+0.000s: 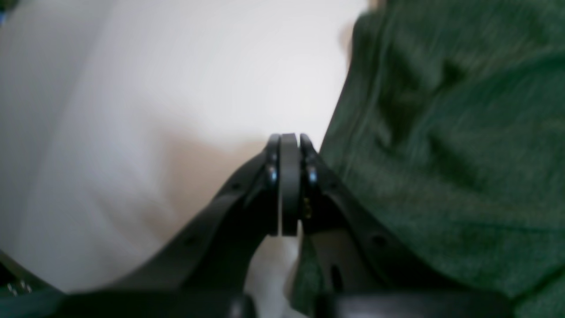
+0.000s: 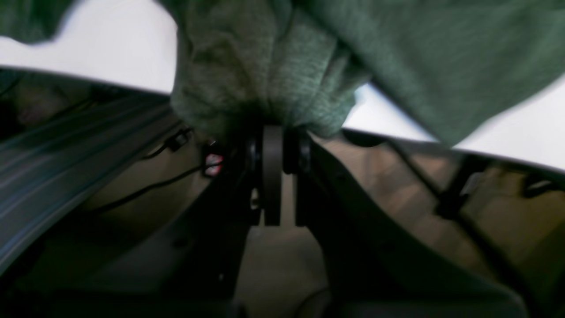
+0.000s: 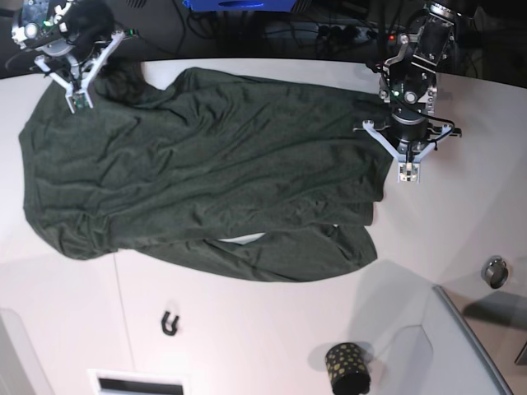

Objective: Layout the t-shirt on the table in an organized manner, then fold the t-shirt properly
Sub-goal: 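Release the corner and reposition the right gripper over the shirt edge, then grasp the shirt edge with the right gripper and pull it outward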

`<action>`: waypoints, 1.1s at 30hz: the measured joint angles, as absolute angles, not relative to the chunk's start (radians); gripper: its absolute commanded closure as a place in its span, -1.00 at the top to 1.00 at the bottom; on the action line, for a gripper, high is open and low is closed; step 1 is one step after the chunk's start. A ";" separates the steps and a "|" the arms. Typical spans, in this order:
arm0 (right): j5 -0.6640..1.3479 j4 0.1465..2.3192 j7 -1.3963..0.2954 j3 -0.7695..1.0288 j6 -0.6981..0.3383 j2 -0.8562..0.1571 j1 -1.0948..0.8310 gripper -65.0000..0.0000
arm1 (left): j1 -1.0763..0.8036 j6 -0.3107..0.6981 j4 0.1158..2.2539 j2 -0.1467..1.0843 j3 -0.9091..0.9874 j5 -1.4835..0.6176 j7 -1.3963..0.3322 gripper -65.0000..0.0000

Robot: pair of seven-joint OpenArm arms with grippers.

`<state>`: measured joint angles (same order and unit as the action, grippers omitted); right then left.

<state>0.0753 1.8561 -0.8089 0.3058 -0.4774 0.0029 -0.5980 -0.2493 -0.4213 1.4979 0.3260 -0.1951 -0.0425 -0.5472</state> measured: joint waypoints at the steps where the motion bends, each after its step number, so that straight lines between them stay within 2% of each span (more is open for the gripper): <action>1: 0.076 1.890 -0.824 0.306 -0.478 0.002 -0.599 -0.99 | -0.246 -0.419 1.496 0.315 -0.196 -0.044 -0.548 -1.00; 6: 0.078 1.989 -0.966 0.295 -0.479 -0.045 -0.566 -0.99 | -0.220 -0.419 1.494 0.284 -0.198 -0.044 -0.543 -1.00; 14: 0.080 1.955 -1.152 0.295 -0.477 -0.094 -0.315 -0.98 | -0.219 -0.419 1.488 0.289 -0.198 -0.042 -0.543 -1.00; 17: 0.074 1.855 -1.210 0.258 -0.479 -0.122 -0.185 -0.98 | -0.219 -0.419 1.476 0.288 -0.199 -0.040 -0.543 -1.00; 24: 0.080 1.441 -1.139 0.101 -0.474 -0.144 0.091 -0.93 | -0.229 -0.419 1.446 0.286 -0.198 -0.043 -0.543 -1.00; 26: 0.081 1.350 -1.105 0.076 -0.470 -0.150 0.136 -0.69 | -0.233 -0.420 1.447 0.286 -0.197 -0.042 -0.543 -1.00; 31: 0.070 1.384 -1.050 0.060 -0.471 -0.204 0.110 0.52 | -0.234 -0.420 1.446 0.289 -0.191 -0.043 -0.543 -1.00; 33: 0.081 1.472 -0.997 0.105 -0.479 -0.215 0.056 0.60 | -0.234 -0.419 1.447 0.288 -0.192 -0.041 -0.542 -1.00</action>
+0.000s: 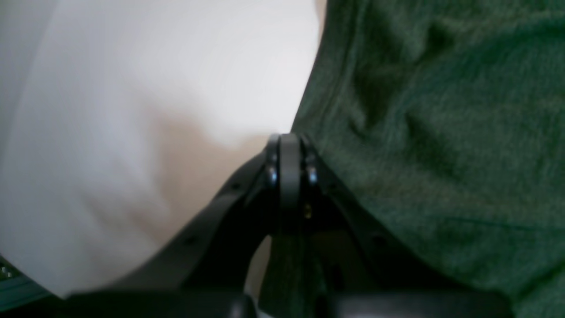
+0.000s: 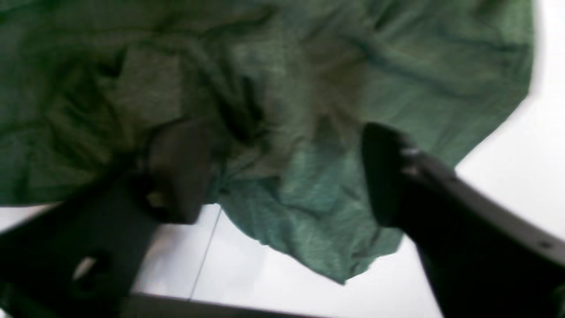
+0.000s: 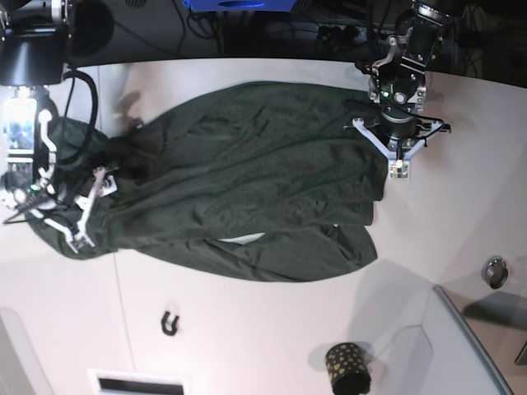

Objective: Layout the t-shirt on the table in an organized manner, then fold the t-shirt properly
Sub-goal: 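Grasp the shirt edge with the right gripper and pull it outward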

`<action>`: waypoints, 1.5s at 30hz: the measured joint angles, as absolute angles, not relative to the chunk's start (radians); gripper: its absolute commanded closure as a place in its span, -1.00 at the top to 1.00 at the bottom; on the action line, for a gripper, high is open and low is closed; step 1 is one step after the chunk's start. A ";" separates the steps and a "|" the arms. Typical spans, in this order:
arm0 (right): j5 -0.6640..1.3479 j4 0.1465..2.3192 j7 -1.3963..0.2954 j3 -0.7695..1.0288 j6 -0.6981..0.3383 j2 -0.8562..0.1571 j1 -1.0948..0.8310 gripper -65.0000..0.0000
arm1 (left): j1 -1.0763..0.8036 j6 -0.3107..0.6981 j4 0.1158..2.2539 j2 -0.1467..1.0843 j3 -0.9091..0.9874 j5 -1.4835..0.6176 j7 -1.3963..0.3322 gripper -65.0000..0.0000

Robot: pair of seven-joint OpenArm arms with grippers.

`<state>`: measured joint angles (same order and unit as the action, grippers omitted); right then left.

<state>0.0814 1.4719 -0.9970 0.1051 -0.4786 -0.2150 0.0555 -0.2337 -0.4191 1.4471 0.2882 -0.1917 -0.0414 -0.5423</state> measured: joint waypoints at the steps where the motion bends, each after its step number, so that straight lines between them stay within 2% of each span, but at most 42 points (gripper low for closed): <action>1: 0.082 1.515 -0.982 0.135 -0.478 -0.216 0.025 0.60 | -0.234 -0.419 1.447 0.288 -0.191 -0.044 -0.543 -1.00; 7: 0.064 1.547 -0.944 0.317 -0.472 -0.226 -0.114 0.60 | -0.231 -0.419 1.446 0.288 -0.196 -0.043 -0.543 -1.00; 10: 0.076 1.480 -0.831 0.314 -0.477 -0.218 -0.130 0.60 | -0.227 -0.420 1.446 0.285 -0.198 -0.043 -0.543 -1.00; 18: 0.073 1.332 -0.784 0.310 -0.479 -0.217 -0.064 0.60 | -0.228 -0.419 1.446 0.286 -0.198 -0.042 -0.543 -1.00; 22: 0.076 1.443 -0.812 0.310 -0.493 -0.212 -0.108 0.51 | -0.235 -0.419 1.446 0.285 -0.198 -0.045 -0.543 -1.00; 24: 0.076 1.543 -0.823 0.310 -0.555 -0.207 -0.155 0.51 | -0.234 -0.419 1.441 0.285 -0.198 -0.043 -0.542 -1.00; 26: 0.070 1.592 -0.823 0.312 -0.563 -0.170 -0.188 0.52 | -0.232 -0.420 1.429 0.286 -0.197 -0.043 -0.542 -1.00; 32: 0.078 1.594 -0.822 0.188 -0.582 -0.162 -0.194 0.51 | -0.230 -0.419 1.420 0.285 -0.198 -0.043 -0.543 -1.00; 37: 0.076 1.584 -0.812 0.177 -0.577 -0.162 -0.162 0.51 | -0.232 -0.419 1.421 0.285 -0.198 -0.043 -0.543 -1.00; 43: 0.074 1.472 -0.816 0.177 -0.574 -0.162 -0.142 0.50 | -0.233 -0.419 1.420 0.285 -0.198 -0.043 -0.543 -1.00; 45: 0.075 1.465 -0.812 0.178 -0.574 -0.154 -0.138 0.34 | -0.233 -0.419 1.420 0.285 -0.198 -0.043 -0.543 -1.00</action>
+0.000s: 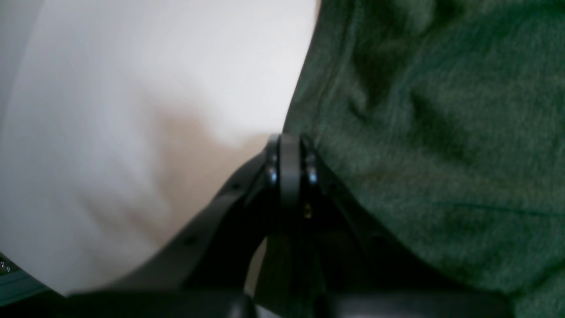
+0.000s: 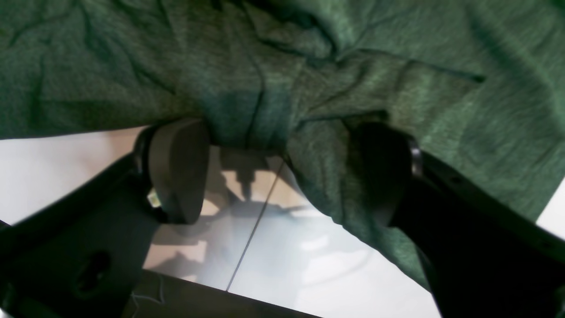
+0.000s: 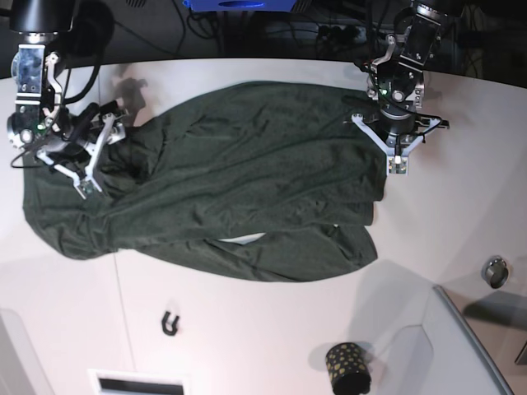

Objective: Layout the t-shirt on the table in an organized manner, then fold the t-shirt properly
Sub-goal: 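Grasp the shirt edge with the right gripper and pull it outward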

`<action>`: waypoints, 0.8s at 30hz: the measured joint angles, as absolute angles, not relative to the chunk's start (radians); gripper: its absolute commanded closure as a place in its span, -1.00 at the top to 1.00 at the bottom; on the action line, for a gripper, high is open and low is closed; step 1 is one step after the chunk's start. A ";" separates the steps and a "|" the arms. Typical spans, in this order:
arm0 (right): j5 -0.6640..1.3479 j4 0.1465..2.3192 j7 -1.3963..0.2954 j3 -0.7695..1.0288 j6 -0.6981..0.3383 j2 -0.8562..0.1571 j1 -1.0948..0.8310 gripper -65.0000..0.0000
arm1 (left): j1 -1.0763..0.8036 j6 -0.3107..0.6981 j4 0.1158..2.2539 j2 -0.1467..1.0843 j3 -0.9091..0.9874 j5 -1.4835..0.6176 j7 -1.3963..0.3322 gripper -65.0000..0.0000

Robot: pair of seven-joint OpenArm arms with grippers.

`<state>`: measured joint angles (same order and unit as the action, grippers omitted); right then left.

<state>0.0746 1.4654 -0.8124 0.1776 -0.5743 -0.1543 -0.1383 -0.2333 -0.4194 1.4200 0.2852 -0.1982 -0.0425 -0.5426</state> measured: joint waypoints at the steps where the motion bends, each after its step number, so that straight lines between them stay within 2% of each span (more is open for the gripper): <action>1: 0.068 1.463 -0.804 0.178 -0.573 -0.145 -0.133 0.22 | -0.233 -0.419 1.420 0.285 -0.198 -0.043 -0.543 -1.00; 7: 0.074 1.462 -0.790 0.176 -0.577 -0.130 -0.124 -0.73 | -0.234 -0.420 1.420 0.286 -0.198 -0.042 -0.543 -1.00; 9: 0.074 1.462 -0.789 0.176 -0.574 -0.133 -0.128 -0.94 | -0.233 -0.419 1.420 0.283 -0.198 -0.043 -0.543 -1.00; 19: 0.077 1.570 -0.874 0.177 -0.574 -0.131 -0.157 -0.98 | -0.233 -0.420 1.420 0.283 -0.198 -0.042 -0.543 -1.00; 24: 0.076 1.701 -0.982 0.176 -0.575 -0.130 -0.197 -0.98 | -0.233 -0.419 1.420 0.283 -0.198 -0.043 -0.543 -1.00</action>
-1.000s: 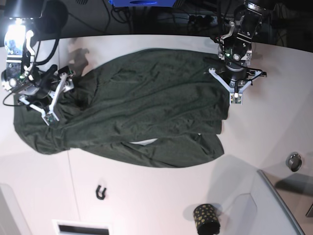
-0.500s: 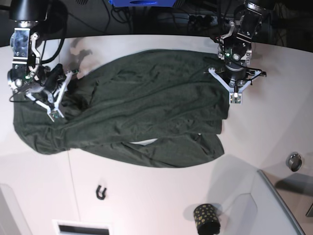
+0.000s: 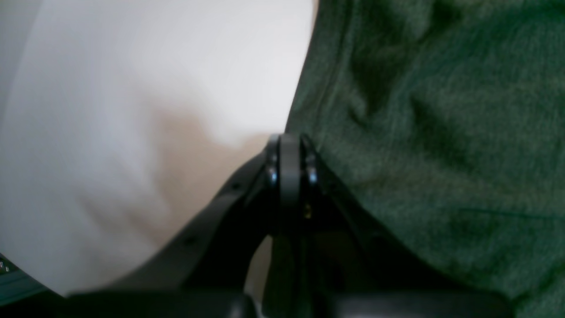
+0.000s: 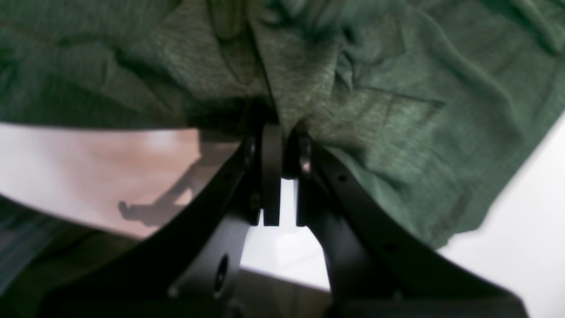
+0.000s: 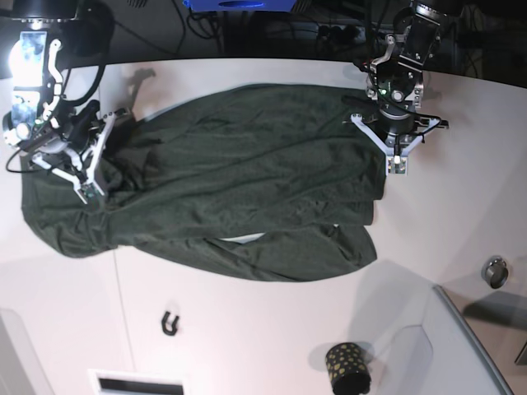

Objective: Layout the t-shirt on the table in an organized manner, then fold the t-shirt properly
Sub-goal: 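Grasp the shirt edge with the right gripper and pull it outward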

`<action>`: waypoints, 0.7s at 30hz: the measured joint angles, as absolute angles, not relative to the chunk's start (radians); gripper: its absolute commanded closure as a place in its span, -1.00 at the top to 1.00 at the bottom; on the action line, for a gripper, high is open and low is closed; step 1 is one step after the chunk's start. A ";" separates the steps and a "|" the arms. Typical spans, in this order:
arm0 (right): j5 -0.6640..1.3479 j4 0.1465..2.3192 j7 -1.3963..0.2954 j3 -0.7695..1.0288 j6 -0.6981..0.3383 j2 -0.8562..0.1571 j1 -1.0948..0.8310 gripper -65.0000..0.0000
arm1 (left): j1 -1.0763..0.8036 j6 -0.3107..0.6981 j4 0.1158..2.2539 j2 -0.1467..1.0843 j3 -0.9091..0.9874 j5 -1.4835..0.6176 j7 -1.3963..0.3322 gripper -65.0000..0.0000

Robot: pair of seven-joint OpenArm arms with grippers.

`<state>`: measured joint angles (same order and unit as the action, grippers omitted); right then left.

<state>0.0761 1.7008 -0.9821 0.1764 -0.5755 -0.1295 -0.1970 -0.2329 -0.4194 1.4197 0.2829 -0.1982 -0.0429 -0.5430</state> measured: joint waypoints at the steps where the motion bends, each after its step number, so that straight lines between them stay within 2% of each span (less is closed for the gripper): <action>1: 0.076 1.731 -1.017 0.176 -0.582 -0.130 -0.204 -0.98 | -0.233 -0.419 1.420 0.283 -0.198 -0.043 -0.543 -1.00; 5: 0.074 1.799 -1.147 0.138 -0.584 -0.150 -0.198 -0.98 | -0.233 -0.419 1.420 0.283 -0.197 -0.043 -0.543 -1.00; 8: 0.087 1.817 -1.174 0.075 -0.585 -0.188 -0.207 -0.98 | -0.233 -0.420 1.420 0.283 -0.197 -0.043 -0.543 -1.00; 13: 0.089 1.861 -1.205 0.121 -0.584 -0.185 -0.228 -0.98 | -0.228 -0.420 1.420 0.284 -0.197 -0.043 -0.543 -1.00; 21: 0.068 1.858 -1.257 0.089 -0.583 -0.200 -0.223 -0.98 | -0.229 -0.420 1.420 0.287 -0.191 -0.042 -0.543 -1.00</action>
<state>0.0685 1.8580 -1.2568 0.0887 -0.5835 -0.2001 -0.2226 -0.2291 -0.4198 1.4197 0.2867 -0.1909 -0.0418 -0.5430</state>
